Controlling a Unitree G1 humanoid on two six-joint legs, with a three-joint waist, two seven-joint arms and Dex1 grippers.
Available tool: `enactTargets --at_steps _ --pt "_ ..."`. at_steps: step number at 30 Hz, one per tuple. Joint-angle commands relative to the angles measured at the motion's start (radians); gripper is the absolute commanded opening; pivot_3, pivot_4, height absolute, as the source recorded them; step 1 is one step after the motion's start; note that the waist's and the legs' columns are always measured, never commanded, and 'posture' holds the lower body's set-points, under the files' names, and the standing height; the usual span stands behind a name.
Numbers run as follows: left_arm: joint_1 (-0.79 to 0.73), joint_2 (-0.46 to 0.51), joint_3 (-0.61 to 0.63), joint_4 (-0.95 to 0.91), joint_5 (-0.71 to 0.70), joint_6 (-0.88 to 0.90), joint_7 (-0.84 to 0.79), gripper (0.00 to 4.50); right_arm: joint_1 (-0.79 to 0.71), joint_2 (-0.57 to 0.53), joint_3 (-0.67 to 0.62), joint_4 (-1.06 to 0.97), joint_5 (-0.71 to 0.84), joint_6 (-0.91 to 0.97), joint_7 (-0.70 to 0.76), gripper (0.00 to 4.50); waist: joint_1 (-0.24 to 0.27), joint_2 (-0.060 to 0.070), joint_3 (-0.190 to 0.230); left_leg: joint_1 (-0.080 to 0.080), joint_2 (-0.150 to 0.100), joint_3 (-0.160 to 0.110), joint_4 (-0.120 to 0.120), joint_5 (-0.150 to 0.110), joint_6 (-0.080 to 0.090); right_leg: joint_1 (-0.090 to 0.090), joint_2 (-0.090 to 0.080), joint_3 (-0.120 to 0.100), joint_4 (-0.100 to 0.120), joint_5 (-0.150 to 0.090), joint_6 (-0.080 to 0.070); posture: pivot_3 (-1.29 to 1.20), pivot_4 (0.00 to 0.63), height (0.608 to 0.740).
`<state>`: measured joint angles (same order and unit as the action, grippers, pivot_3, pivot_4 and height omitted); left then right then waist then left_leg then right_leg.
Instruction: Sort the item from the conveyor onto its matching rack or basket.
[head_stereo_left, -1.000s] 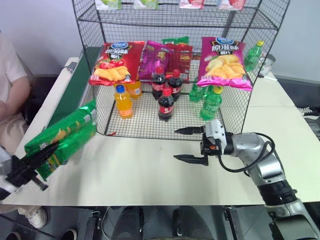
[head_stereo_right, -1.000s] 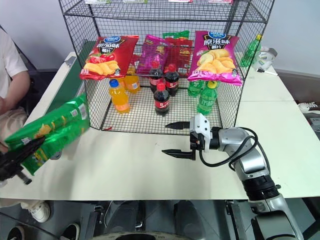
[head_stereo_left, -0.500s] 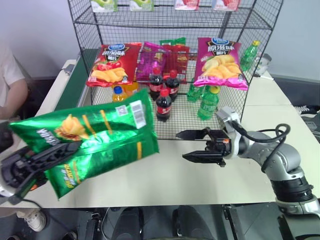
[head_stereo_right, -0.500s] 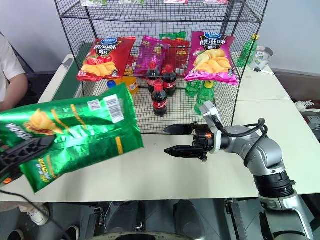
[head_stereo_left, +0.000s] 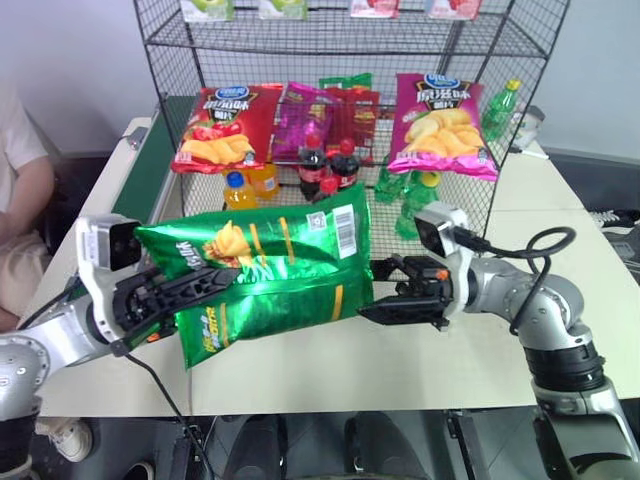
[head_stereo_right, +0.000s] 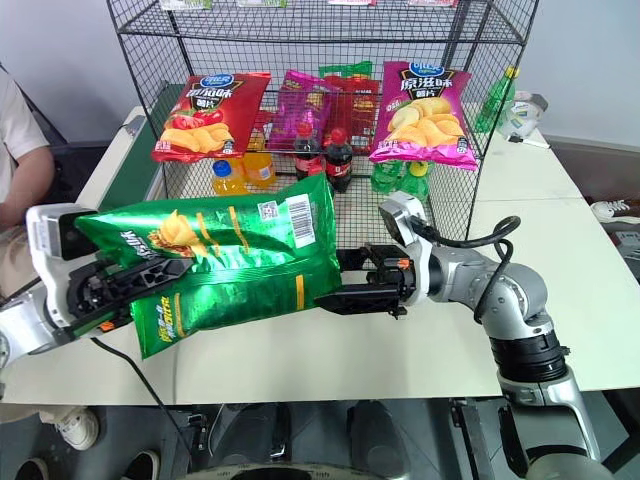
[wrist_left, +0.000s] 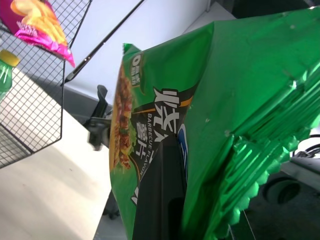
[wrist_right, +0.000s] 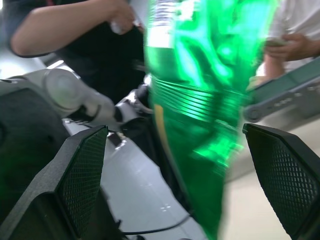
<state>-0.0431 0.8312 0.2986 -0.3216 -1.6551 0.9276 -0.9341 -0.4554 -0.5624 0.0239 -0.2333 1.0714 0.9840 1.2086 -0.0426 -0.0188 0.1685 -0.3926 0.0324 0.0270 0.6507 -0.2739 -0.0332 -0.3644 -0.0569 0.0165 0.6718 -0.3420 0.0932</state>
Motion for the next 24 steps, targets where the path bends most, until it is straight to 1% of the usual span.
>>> enactTargets --at_steps 1,5,13,16,17,18,20,22,24 --pt "-0.009 -0.017 0.015 0.001 0.018 0.011 -0.026 0.03 -0.011 0.017 0.013 -0.038 -0.003 -0.012 -0.014 4.50 0.001 0.000 0.000 0.000 0.000 0.000 0.000 0.000 0.000 0.000 0.000 0.000 0.000 0.000 0.000 0.00 0.150 0.739" --pt "-0.016 -0.032 0.010 -0.003 0.048 0.024 -0.041 0.03 -0.026 0.049 0.047 -0.017 -0.046 -0.022 -0.049 4.50 0.001 0.000 0.000 0.000 0.000 0.000 0.000 0.000 0.000 0.000 0.000 0.000 0.000 0.000 0.000 0.00 0.150 0.739" --pt "-0.019 -0.062 0.006 -0.007 0.158 0.014 -0.087 0.03 -0.044 0.054 0.088 -0.003 -0.061 0.010 -0.046 4.50 0.002 0.000 0.000 0.000 0.000 0.000 0.000 0.000 0.000 0.000 -0.001 0.000 -0.001 0.000 0.000 0.00 0.150 0.739" --pt "-0.014 -0.078 -0.001 -0.010 0.201 0.002 -0.101 0.00 -0.051 0.061 0.088 0.007 -0.058 0.025 -0.056 3.69 0.002 0.000 0.000 0.000 0.000 0.000 0.000 0.000 0.000 0.000 -0.001 0.000 -0.001 0.000 0.000 0.00 0.150 0.739" --pt "-0.012 -0.085 0.000 -0.010 0.213 -0.002 -0.103 0.00 -0.052 0.062 0.088 0.007 -0.056 0.030 -0.058 3.15 0.002 0.000 0.000 0.000 0.000 0.000 -0.001 0.000 0.000 0.000 -0.001 0.000 -0.001 0.000 0.000 0.00 0.150 0.739" --pt "-0.009 -0.088 -0.001 -0.011 0.230 -0.006 -0.110 0.00 -0.052 0.066 0.087 0.008 -0.054 0.034 -0.063 2.75 0.002 0.000 0.000 0.000 0.000 0.000 -0.001 0.000 0.000 0.000 -0.001 0.000 -0.001 0.000 0.000 0.00 0.150 0.739" --pt "-0.008 -0.102 0.002 -0.010 0.257 -0.019 -0.117 0.00 -0.051 0.069 0.085 0.006 -0.054 0.039 -0.068 1.77 0.002 0.000 0.000 0.000 0.000 0.000 -0.001 0.000 0.000 0.000 -0.001 0.000 -0.001 0.000 0.000 0.00 0.150 0.739" --pt "-0.008 -0.109 0.005 -0.008 0.269 -0.023 -0.117 0.00 -0.050 0.071 0.083 0.003 -0.058 0.039 -0.071 0.64 0.002 0.000 0.000 0.000 0.000 0.000 -0.001 0.000 0.000 0.000 -0.001 0.000 -0.002 0.000 0.000 0.00 0.150 0.739" --pt "-0.008 -0.105 0.010 0.000 0.295 -0.023 -0.085 0.00 -0.048 0.067 0.084 -0.001 -0.069 0.030 -0.072 0.06 0.002 0.000 0.000 0.000 0.000 0.000 -0.001 0.000 0.000 0.000 -0.001 0.000 -0.002 0.000 0.000 0.00 0.150 0.739"
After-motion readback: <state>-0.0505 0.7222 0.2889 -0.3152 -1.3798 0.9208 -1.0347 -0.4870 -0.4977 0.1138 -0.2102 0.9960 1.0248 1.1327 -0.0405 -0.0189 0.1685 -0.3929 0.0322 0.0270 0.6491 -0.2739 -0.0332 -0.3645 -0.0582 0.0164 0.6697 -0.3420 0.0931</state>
